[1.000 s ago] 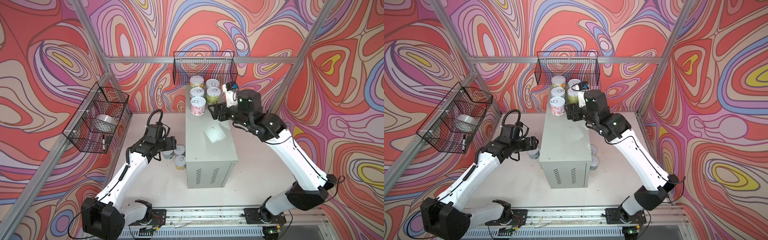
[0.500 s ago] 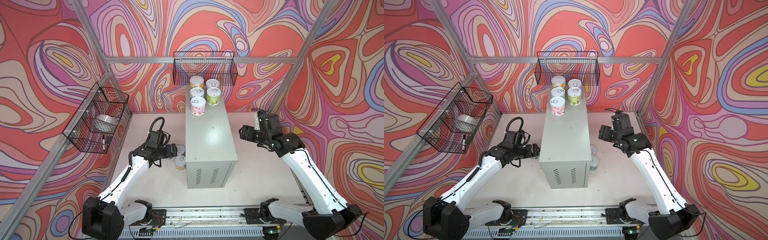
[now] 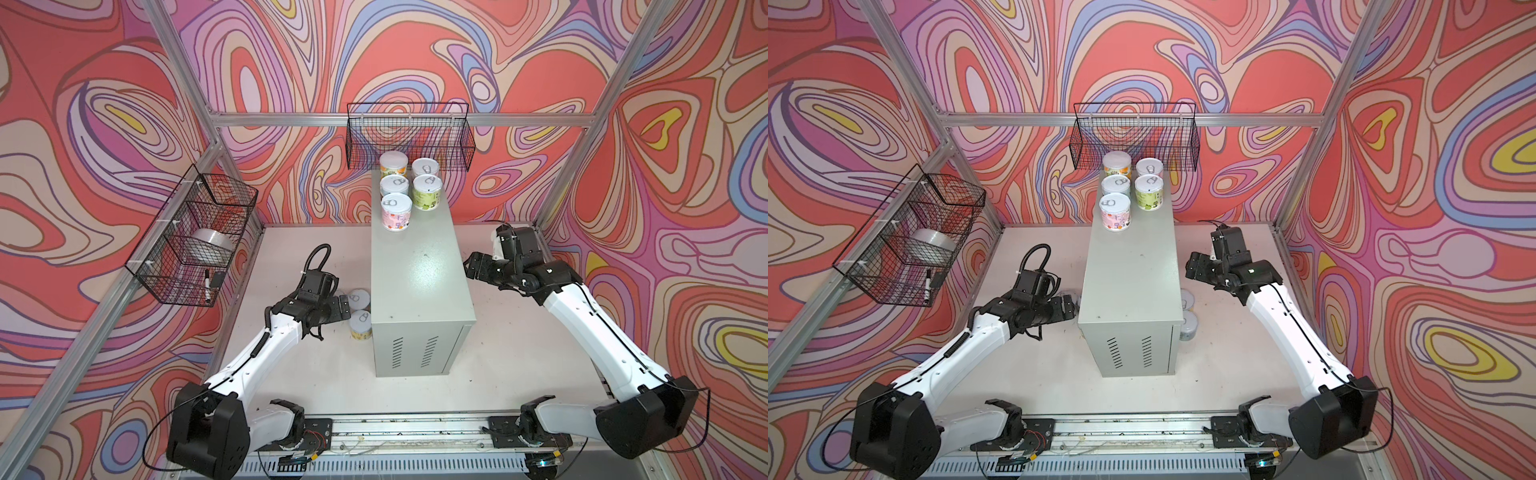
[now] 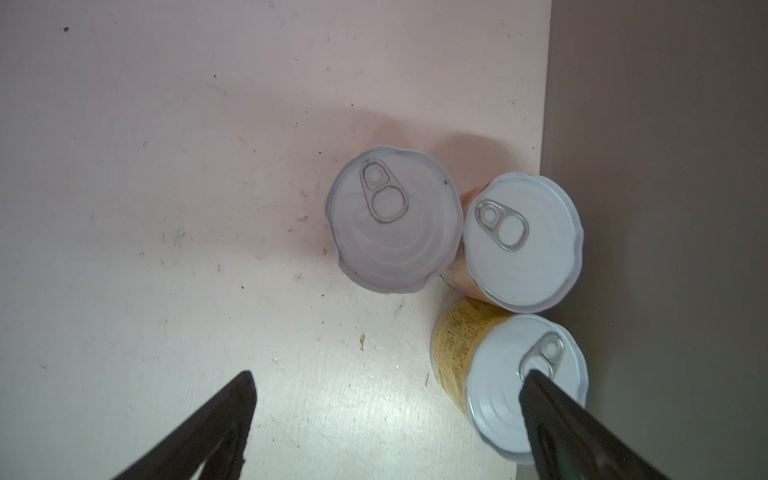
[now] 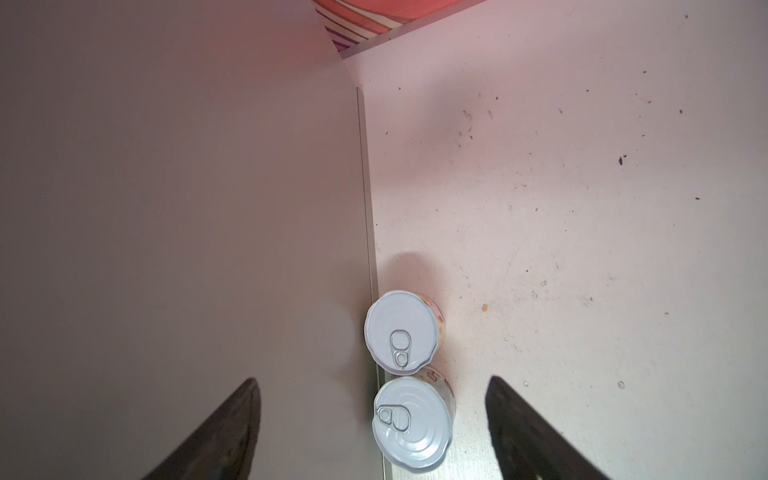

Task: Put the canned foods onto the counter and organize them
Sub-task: 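Release the pink can and withdraw the right gripper toward its floor cans, then lower the left gripper and close it on a light-blue can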

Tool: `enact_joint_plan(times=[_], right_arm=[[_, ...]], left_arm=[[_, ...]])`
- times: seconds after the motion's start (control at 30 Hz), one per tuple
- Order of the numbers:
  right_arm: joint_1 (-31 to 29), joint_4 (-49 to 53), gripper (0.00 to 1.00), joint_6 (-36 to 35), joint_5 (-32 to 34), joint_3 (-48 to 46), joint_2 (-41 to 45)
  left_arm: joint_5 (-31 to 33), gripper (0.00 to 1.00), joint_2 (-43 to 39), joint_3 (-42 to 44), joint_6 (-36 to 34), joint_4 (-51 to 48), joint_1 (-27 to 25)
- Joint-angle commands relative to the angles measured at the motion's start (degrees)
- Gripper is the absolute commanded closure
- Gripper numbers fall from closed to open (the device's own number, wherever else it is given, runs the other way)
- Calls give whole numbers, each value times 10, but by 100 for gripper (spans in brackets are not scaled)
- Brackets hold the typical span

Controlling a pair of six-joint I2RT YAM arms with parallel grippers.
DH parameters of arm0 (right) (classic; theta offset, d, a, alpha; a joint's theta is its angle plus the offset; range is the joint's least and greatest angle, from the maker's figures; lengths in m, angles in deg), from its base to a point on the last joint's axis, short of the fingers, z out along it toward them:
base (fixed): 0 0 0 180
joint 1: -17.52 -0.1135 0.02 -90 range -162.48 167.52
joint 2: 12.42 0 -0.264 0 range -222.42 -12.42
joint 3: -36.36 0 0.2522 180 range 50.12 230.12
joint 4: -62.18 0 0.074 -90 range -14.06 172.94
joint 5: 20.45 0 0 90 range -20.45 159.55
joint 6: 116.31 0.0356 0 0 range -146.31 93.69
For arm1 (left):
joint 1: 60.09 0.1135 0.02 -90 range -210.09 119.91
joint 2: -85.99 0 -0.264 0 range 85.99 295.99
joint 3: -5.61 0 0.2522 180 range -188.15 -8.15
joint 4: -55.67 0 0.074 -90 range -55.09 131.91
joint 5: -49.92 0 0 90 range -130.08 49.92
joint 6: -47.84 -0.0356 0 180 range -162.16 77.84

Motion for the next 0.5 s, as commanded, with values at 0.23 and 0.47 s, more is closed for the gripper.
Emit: enact_joint_plan(times=[0.23,0.47], right_arm=[[0,-20,14,-7,0,18,-9],[0,-27,14,-5,-1,8,-9]], left_arm=[[26,4,85,-1,11,82,10],[51,5,117,-12,8,78,23]])
